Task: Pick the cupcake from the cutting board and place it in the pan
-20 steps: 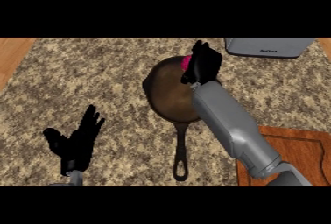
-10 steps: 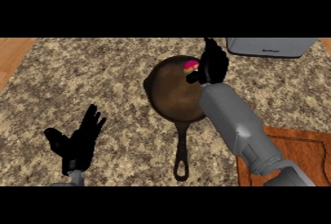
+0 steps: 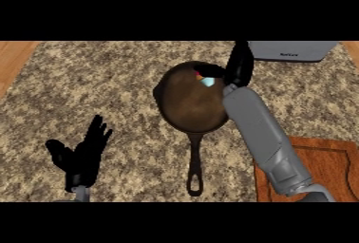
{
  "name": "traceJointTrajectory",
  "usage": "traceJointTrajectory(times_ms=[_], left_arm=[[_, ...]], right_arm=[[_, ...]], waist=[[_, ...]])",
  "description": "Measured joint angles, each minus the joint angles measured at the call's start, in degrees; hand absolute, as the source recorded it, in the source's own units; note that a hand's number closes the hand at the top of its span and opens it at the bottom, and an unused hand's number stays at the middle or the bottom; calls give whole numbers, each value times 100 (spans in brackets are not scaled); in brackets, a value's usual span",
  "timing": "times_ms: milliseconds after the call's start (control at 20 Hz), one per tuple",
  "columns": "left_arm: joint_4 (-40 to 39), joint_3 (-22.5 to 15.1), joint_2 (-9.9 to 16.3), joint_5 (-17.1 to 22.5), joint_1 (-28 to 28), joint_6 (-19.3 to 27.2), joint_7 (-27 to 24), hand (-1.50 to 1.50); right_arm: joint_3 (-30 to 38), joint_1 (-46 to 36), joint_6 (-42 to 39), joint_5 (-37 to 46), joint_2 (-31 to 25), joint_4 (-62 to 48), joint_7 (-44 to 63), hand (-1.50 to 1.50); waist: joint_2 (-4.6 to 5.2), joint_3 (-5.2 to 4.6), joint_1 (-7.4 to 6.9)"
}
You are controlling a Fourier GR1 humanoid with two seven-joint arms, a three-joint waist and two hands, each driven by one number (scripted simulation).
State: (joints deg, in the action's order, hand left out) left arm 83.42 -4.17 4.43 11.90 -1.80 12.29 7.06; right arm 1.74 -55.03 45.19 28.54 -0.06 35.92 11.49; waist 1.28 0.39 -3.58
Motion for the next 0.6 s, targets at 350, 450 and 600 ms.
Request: traceJointTrajectory(times_ms=[350,450,600], left_arm=[[-32,139,45,68,-124,-29,-24,0],[2,152,29,62,-200,-17,-65,0],[-45,239,72,97,-234,-75,-121,0]], right_arm=[[117,966,-977,-1809,6,930,-1592,-150],[-54,1319,-1273,-2104,5,1347,-1771,-150],[-425,1946,-1603,-2427,6,1978,-1967,-150]], waist=[[-99,-11,205],[-127,-13,270],[-149,-14,332]])
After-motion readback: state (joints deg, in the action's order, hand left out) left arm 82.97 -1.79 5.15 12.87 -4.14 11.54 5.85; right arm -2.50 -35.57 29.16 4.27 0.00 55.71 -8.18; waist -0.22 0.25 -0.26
